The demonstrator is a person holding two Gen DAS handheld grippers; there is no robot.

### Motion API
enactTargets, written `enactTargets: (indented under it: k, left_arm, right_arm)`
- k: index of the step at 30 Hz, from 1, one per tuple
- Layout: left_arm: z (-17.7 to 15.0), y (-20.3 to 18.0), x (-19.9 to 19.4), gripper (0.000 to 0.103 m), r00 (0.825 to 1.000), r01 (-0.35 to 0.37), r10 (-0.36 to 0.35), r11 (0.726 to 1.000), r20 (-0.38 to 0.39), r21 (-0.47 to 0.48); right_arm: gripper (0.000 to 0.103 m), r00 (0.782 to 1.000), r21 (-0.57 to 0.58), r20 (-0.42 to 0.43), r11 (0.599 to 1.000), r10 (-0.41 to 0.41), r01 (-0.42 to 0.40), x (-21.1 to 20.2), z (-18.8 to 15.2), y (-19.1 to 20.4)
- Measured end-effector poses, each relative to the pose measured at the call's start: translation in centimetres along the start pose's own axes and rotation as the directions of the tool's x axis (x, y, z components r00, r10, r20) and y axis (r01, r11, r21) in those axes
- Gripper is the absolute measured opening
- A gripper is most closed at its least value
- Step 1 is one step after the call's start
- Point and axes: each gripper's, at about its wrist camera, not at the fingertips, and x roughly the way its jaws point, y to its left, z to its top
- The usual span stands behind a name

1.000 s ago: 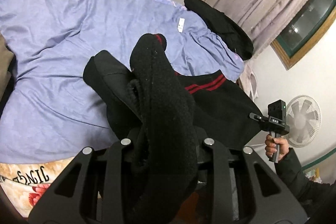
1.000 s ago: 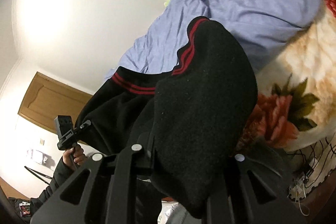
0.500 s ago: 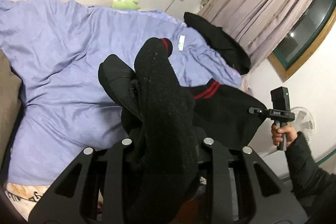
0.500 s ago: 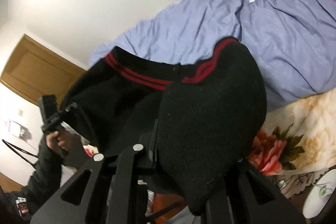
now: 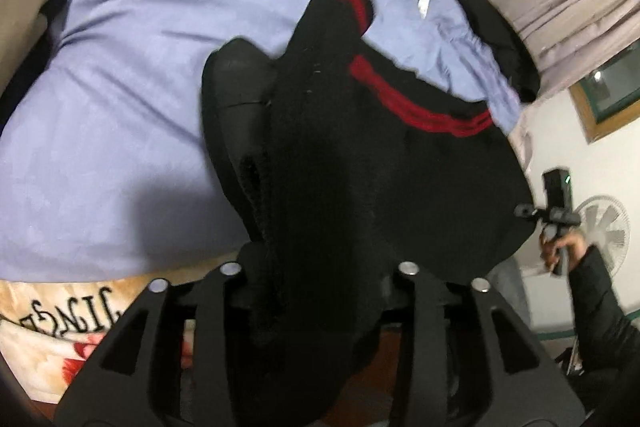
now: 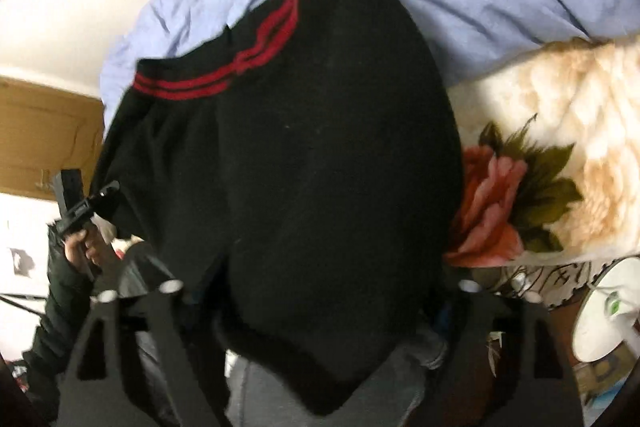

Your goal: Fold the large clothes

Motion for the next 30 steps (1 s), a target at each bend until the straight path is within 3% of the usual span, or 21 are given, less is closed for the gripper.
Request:
enactTargets:
  k: [4,8,10,11,12,13,14,15,17,20,24,30]
  left_arm:
    - [-0.1,0.7,2.0,0.056,0.992,-0.085,0.091,0.994,-0.084,0.073]
    - [0.2,1.7,4.1,0.072,0.988,-0.078,0.086,0.994,-0.128,0.073]
    - [0.4,2.0,4.8,0.073,0.988,-0.077,0.083,0.996,-0.13,0.046]
    - [0.3,2.0,4.8,0.072,0.991,-0.068,0.071,0.997,-0.116,0.03]
    - [0.2,2.1,4.7,0.071,0.992,-0.063,0.065,0.998,-0.109,0.025]
    - [0.0,2.2,4.7,0.061,0.992,-0.061,0.063,0.998,-0.111,0.021]
    - [-0.2,2.5,4.5,0.055,0.992,-0.052,0.053,0.999,-0.118,0.013]
    - [-0.4,2.8,4.1,0.052,0.992,-0.041,0.041,0.999,-0.12,0.006]
    - [-0.6,2.6,3.3,0.039,0.994,-0.022,0.023,1.0,-0.107,0.006]
    - [-0.8,1.5,1.7,0.03,0.998,0.0,0.002,0.999,-0.061,0.037]
    - [-0.8,-0.6,-0.7,0.025,0.999,0.038,-0.039,0.997,0.016,0.071]
    - [1.4,-4.1,-5.4,0.022,0.987,0.067,-0.087,0.988,0.133,0.142]
  right_arm:
    - [0.094,0.994,-0.001,-0.078,0.997,0.072,-0.072,2.7,1.4,-0.3]
    - [0.095,0.994,0.035,-0.076,0.997,0.078,-0.076,4.6,2.5,-0.2]
    - [0.089,0.994,0.097,-0.046,0.991,0.095,-0.09,4.6,2.7,-0.6]
    - [0.079,0.995,0.123,-0.033,0.988,0.097,-0.093,4.5,2.7,-0.8]
    - [0.067,0.995,0.141,-0.023,0.986,0.096,-0.092,4.3,2.6,-1.0]
    - [0.059,0.993,0.159,-0.02,0.981,0.113,-0.109,4.1,2.5,-1.1]
    - [0.044,0.991,0.161,-0.022,0.979,0.13,-0.125,4.0,2.3,-0.9]
    - [0.038,0.992,0.154,-0.023,0.981,0.121,-0.116,3.7,2.3,-0.7]
    - [0.032,0.996,0.121,-0.015,0.989,0.091,-0.089,3.0,2.1,0.1]
    - [0.028,0.997,0.102,0.012,0.992,0.079,-0.08,1.8,1.8,1.0]
    - [0.021,0.994,0.083,0.045,0.991,0.104,-0.108,0.5,1.1,1.9]
    - [0.016,0.982,-0.039,0.117,0.989,0.146,-0.142,-5.7,2.0,6.8]
